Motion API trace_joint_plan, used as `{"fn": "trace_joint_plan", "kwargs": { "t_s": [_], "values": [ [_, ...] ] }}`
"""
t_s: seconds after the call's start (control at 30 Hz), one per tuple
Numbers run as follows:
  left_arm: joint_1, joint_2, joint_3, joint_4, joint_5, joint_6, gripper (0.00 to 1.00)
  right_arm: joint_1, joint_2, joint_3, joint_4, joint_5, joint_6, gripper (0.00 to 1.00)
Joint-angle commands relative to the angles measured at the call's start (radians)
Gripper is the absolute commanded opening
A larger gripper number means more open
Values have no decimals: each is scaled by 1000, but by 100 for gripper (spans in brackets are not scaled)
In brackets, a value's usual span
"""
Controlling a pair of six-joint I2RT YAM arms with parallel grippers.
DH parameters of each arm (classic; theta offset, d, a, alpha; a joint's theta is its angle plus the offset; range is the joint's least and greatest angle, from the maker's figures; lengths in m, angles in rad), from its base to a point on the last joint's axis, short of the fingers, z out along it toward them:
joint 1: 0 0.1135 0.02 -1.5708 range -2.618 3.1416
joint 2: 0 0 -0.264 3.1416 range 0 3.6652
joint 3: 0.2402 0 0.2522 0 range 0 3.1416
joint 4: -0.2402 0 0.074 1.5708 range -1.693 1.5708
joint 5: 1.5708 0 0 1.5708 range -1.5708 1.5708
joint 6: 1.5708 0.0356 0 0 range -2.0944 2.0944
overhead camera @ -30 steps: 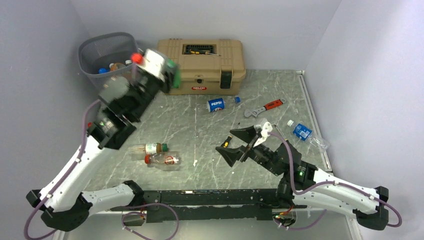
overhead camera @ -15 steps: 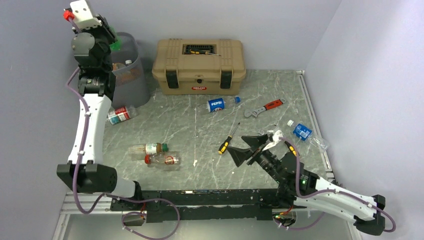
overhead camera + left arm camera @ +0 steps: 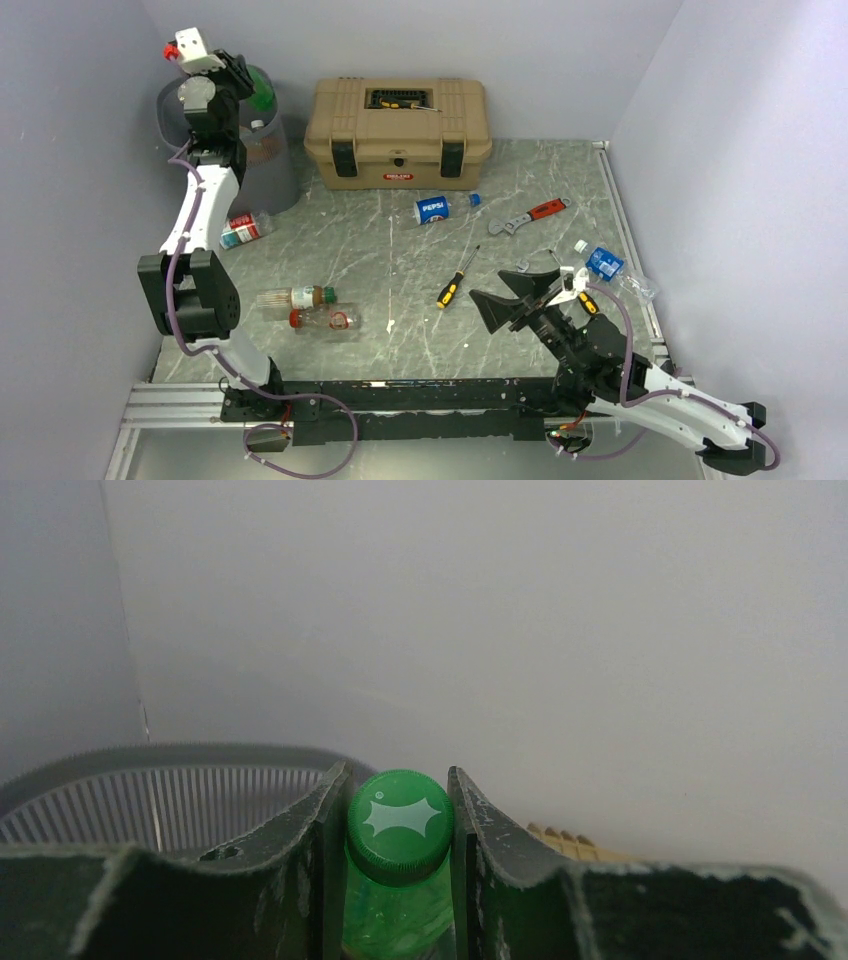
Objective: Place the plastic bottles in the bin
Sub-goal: Place the plastic bottle in the trash bin.
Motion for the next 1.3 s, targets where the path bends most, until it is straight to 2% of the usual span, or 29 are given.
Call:
{"fn": "trace_joint_plan", "kwargs": {
  "t_s": [0.0,0.1,0.4,0.5,0.7,0.8,0.9,1.13,1.17,1.27],
  "values": [
    [-2,11,102,-145,-22,-39,0,3,-31,-25,-11,28,2,100],
    [-2,30,89,-203,-57,-28,0,3,3,-4,-25,41,-18,100],
    [3,108,124,-342,17,-8,0,3,87,13,-23,35,-21,100],
    [14,126,106,-348,46,-31,0,2,94,12,-19,28,-23,100],
    [26,194,166,-496,63,-87,1,2,144,34,-26,27,-19,100],
    [42,197,168,-528,42,-120,40,1,168,43,-56,31,-12,100],
    [49,172,151,-500,51,-133,60,2,175,47,-63,33,-11,100],
    [49,97,172,-479,23,-107,90,3,174,43,-54,41,-18,100],
    [49,70,176,-478,7,-104,98,3,176,44,-54,41,-19,100],
    [48,-25,170,-451,-42,-106,100,2,183,48,-55,44,-19,100]
  ]
}}
